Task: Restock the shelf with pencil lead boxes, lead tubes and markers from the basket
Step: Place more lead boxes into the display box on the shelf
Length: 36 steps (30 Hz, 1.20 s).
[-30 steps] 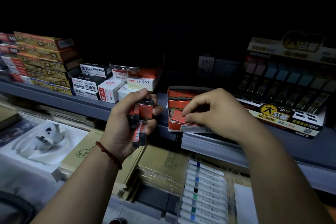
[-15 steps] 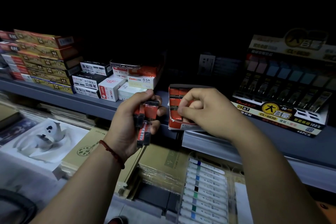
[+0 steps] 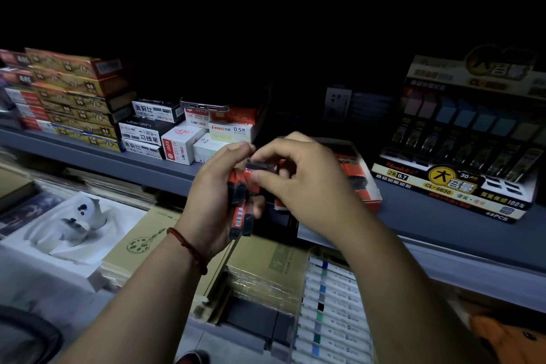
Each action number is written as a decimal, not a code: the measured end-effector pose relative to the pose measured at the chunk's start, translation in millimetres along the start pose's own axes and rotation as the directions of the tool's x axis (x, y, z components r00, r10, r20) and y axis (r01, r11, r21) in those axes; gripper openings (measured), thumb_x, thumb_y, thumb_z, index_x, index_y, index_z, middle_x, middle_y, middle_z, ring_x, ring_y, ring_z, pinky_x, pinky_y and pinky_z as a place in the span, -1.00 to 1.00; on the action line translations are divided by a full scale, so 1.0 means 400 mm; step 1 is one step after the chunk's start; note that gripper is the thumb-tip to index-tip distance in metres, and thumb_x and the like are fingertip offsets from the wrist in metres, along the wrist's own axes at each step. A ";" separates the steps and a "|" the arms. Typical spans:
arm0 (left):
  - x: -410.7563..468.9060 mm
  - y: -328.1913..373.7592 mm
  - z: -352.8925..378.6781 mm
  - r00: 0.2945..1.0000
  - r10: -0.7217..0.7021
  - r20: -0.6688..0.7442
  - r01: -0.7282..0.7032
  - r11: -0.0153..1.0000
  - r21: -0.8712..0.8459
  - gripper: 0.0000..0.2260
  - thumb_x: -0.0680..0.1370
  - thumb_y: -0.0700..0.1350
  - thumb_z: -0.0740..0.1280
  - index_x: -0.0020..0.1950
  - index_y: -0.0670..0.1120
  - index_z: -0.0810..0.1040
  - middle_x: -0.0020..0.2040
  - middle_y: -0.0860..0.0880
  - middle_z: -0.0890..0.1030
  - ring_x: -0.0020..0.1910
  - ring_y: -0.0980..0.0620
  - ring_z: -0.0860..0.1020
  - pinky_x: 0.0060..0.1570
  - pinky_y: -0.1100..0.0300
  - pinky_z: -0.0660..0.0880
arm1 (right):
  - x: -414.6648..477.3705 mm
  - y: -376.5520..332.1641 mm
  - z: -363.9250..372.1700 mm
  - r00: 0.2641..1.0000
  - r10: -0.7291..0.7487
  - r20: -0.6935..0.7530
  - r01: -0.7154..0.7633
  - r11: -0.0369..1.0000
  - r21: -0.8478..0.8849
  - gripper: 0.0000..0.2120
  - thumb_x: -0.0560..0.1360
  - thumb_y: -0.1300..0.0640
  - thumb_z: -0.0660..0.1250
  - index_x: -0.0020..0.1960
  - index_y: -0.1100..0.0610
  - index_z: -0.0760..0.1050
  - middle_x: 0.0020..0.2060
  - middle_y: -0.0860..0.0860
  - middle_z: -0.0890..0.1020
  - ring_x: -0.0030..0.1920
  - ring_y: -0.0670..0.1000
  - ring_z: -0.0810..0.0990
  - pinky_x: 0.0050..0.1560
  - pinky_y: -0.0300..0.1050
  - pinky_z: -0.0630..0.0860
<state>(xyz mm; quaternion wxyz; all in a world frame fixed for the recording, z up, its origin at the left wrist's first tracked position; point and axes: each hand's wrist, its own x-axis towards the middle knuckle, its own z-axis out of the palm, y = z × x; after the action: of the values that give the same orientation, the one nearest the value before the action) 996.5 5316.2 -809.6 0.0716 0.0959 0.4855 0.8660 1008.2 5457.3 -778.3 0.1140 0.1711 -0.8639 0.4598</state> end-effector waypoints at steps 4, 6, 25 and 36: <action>0.004 0.000 -0.007 0.999 0.001 -0.054 -0.003 0.999 -0.041 -0.81 0.62 -0.09 0.27 0.21 -0.10 0.41 -0.10 -0.21 0.49 -0.41 0.01 0.52 -0.61 0.26 0.39 | 0.005 -0.012 -0.035 0.994 0.089 -0.070 -0.066 0.957 0.281 -0.88 0.52 0.23 0.45 -0.03 0.02 0.63 -0.25 0.03 0.69 -0.27 -0.07 0.65 -0.21 -0.12 0.62; 0.006 -0.001 -0.011 0.996 -0.016 -0.088 0.010 0.997 -0.076 -0.85 0.61 -0.10 0.28 0.13 -0.10 0.39 -0.17 -0.13 0.49 -0.39 0.00 0.51 -0.62 0.27 0.37 | 0.007 -0.014 -0.082 0.986 0.138 -0.096 -0.103 0.946 0.307 -0.90 0.54 0.26 0.43 0.01 0.10 0.65 -0.26 0.11 0.70 -0.31 -0.05 0.63 -0.25 -0.19 0.58; 0.048 -0.018 -0.007 0.922 -0.084 -0.378 0.010 0.981 -0.194 -0.74 0.54 -0.01 0.36 -0.26 -0.12 0.45 -0.35 -0.05 0.43 -0.50 0.01 0.42 -0.56 0.30 0.38 | -0.022 -0.039 -0.038 0.973 -0.059 0.224 0.044 0.996 0.071 -0.85 0.39 0.06 0.59 -0.14 0.05 0.64 -0.27 0.01 0.60 -0.35 -0.12 0.45 -0.33 -0.24 0.43; 0.043 -0.026 0.028 0.926 0.048 -0.374 -0.094 0.990 -0.104 -0.80 0.57 -0.02 0.33 -0.02 -0.15 0.46 -0.33 -0.09 0.42 -0.61 0.02 0.33 -0.60 0.31 0.29 | -0.016 -0.023 0.018 0.999 0.052 -0.012 -0.050 0.990 0.134 -0.85 0.51 0.20 0.47 -0.05 0.05 0.50 -0.34 0.04 0.63 -0.39 -0.08 0.65 -0.38 -0.21 0.50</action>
<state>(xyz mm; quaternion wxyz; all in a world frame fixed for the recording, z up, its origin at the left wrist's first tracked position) 982.6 5334.7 -810.9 -0.0472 -0.0564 0.4334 0.8982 1017.4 5447.8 -777.4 0.0974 0.1526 -0.8343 0.5207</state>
